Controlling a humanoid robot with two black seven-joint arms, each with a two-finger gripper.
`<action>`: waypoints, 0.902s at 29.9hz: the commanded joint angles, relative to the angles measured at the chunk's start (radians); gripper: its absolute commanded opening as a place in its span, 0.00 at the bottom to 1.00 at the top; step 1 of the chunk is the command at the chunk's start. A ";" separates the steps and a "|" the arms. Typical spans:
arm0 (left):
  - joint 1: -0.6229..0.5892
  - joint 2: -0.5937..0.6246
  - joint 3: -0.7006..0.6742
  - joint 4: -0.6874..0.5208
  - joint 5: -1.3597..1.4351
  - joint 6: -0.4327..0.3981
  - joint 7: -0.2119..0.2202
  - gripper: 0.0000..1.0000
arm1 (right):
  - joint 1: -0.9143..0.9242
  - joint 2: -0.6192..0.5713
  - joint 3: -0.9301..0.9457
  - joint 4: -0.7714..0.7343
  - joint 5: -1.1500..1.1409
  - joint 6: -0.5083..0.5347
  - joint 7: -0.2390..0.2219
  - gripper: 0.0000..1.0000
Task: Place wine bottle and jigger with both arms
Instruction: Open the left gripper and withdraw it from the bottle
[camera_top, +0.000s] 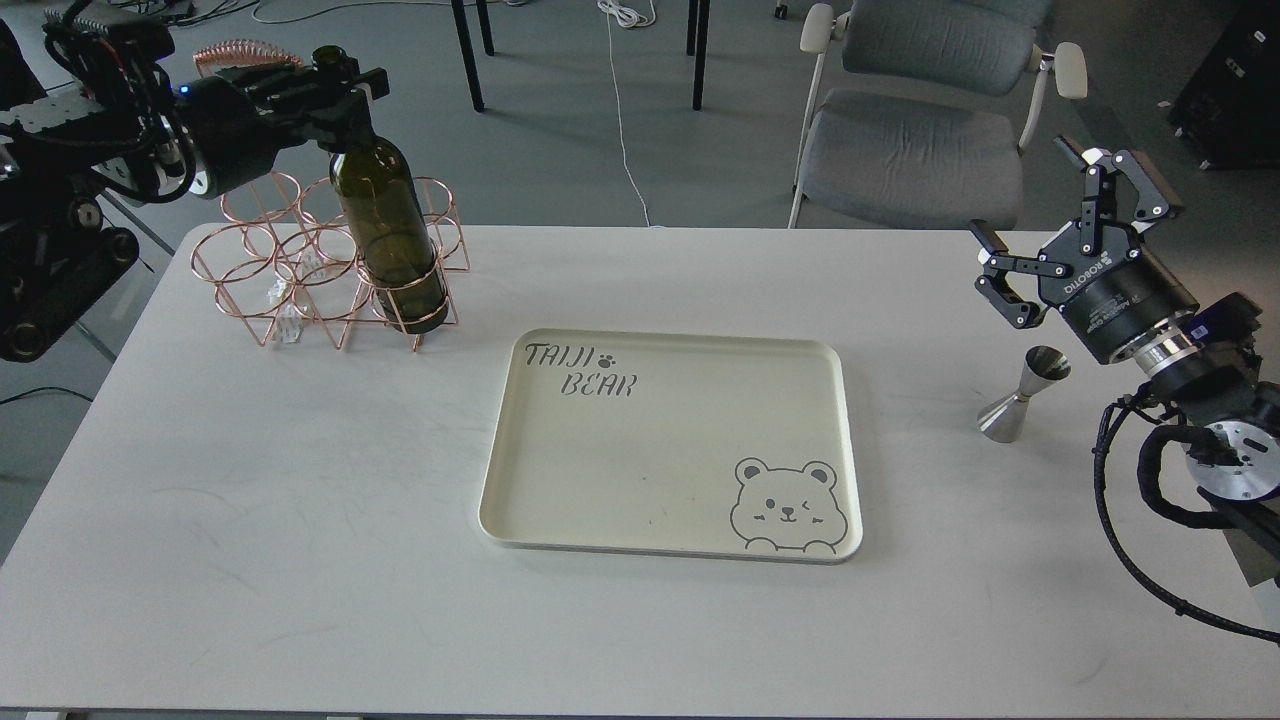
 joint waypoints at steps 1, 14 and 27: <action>0.002 0.002 0.000 0.000 0.001 0.001 0.000 0.41 | 0.000 0.000 0.000 0.000 0.000 0.000 0.000 0.99; -0.032 0.008 -0.020 -0.003 -0.013 0.001 0.000 0.91 | -0.003 -0.008 0.000 0.008 0.000 0.000 0.000 0.99; -0.132 0.097 -0.072 -0.460 -0.953 -0.025 0.000 0.98 | -0.005 0.010 0.006 0.005 0.002 0.000 0.000 0.99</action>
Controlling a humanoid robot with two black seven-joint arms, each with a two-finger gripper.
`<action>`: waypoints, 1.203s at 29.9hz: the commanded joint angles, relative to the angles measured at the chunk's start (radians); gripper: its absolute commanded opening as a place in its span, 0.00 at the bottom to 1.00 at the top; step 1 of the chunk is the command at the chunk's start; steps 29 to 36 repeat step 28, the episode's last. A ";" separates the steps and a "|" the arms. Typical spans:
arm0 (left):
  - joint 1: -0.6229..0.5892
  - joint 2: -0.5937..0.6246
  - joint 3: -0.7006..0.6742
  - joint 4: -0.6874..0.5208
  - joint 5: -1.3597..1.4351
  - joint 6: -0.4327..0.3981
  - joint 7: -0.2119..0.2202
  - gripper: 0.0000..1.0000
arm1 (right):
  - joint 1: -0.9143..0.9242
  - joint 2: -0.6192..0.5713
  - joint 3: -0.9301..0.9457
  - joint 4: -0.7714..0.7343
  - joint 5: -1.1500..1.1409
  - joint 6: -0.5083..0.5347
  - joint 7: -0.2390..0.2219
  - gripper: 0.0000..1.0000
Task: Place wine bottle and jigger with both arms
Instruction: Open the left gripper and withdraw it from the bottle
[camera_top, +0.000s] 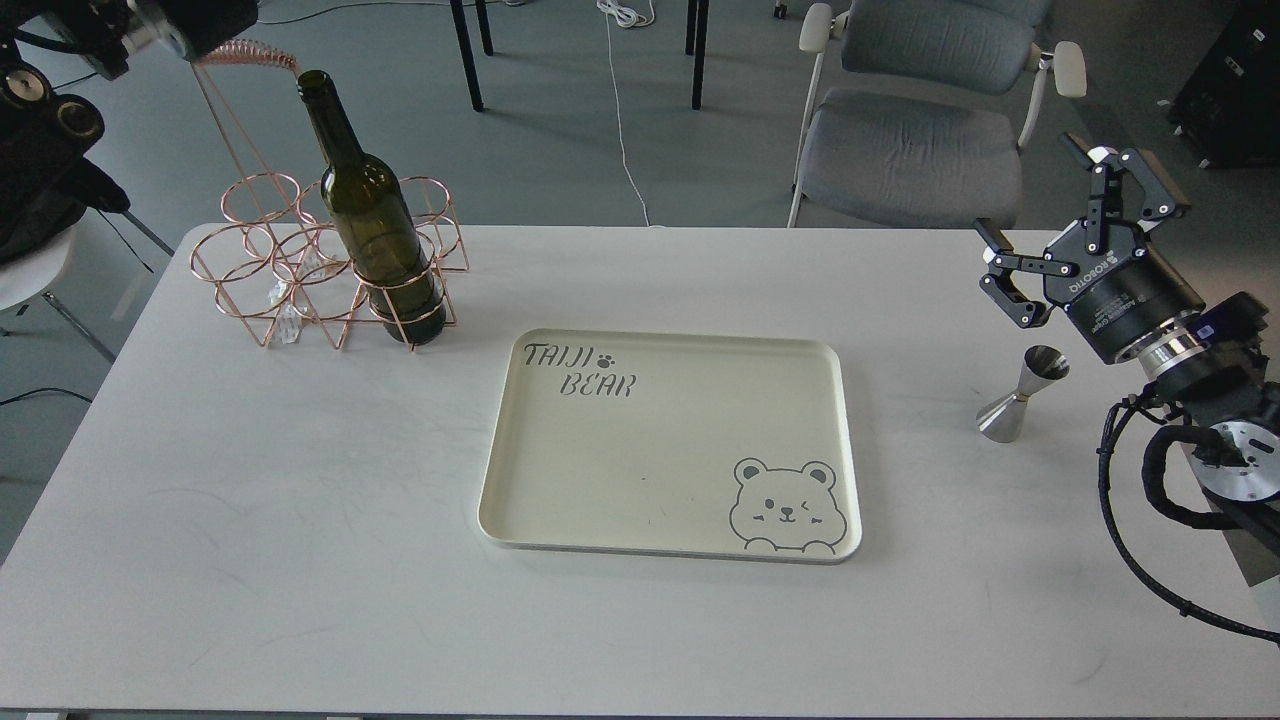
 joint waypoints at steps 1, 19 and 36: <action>0.047 0.013 -0.028 -0.219 -0.297 -0.001 0.000 0.98 | -0.001 0.016 0.000 0.001 0.002 -0.001 0.000 0.99; 0.952 -0.387 -0.553 -0.393 -0.327 -0.066 0.241 0.98 | -0.029 0.060 0.000 0.007 0.005 -0.036 0.000 0.99; 1.102 -0.499 -0.656 -0.347 -0.323 -0.070 0.237 0.98 | -0.032 0.071 0.006 0.015 0.005 -0.037 0.000 0.99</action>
